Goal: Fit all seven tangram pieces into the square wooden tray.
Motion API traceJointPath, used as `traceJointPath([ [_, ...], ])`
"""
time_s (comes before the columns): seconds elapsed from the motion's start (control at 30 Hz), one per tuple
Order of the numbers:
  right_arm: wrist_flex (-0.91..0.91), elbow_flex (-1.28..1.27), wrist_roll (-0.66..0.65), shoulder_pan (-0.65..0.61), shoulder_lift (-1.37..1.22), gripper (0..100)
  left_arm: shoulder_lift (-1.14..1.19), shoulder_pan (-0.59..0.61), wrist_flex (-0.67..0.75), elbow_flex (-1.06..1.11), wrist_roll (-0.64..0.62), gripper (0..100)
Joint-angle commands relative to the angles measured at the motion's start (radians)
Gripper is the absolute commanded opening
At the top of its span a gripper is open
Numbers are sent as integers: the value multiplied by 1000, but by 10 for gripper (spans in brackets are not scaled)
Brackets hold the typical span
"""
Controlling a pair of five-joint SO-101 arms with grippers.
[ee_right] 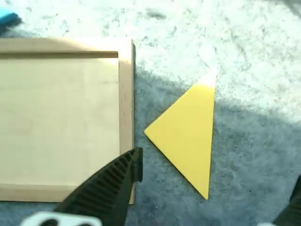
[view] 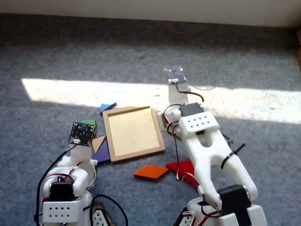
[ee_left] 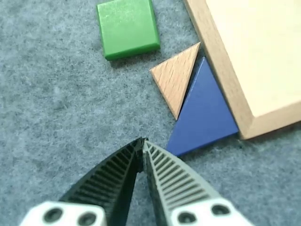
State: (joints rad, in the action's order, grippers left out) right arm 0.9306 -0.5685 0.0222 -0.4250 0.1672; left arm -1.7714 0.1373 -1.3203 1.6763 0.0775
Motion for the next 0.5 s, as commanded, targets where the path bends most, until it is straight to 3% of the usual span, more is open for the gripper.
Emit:
traceJointPath([
  [0.0, 7, 104, 12, -22, -79, 454, -48, 8, -6, 19, 3, 6],
  [0.47, 7, 249, 11, -19, -312, 454, -48, 8, -6, 19, 3, 6],
])
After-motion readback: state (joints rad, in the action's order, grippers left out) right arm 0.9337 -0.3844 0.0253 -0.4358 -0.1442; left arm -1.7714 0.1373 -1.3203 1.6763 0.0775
